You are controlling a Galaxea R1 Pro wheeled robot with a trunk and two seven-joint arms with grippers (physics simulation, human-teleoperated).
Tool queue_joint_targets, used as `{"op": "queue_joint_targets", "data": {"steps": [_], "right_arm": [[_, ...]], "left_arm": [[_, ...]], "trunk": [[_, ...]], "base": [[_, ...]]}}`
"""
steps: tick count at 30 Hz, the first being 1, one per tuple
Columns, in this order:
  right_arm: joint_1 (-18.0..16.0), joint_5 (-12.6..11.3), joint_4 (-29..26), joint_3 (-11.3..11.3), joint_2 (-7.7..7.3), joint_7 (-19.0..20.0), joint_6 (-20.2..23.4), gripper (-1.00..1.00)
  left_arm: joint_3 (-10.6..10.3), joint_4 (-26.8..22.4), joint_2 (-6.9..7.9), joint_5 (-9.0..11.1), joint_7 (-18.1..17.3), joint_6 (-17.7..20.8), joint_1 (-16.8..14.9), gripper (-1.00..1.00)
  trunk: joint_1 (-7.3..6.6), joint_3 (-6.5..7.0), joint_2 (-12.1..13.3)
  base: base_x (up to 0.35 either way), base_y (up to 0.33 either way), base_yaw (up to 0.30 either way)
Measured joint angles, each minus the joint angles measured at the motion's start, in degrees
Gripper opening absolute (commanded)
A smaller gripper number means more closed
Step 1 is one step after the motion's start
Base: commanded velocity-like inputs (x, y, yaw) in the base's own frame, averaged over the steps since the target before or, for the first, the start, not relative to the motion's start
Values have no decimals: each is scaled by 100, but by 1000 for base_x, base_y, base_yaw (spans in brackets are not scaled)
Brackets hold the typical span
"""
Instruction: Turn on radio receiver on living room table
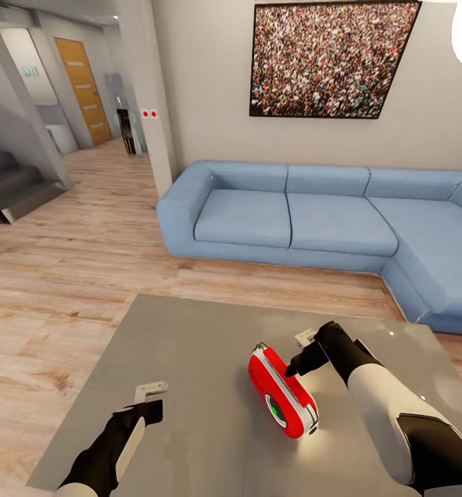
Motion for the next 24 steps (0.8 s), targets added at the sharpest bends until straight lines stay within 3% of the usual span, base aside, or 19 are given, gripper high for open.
{"op": "queue_joint_targets", "data": {"steps": [24], "right_arm": [[0, -1, 0, 4, 0, 0, 0, 100]], "left_arm": [[-9, 5, -9, 0, 0, 1, 0, -100]], "trunk": [[-527, 431, 962]], "base": [[0, 0, 0]]}}
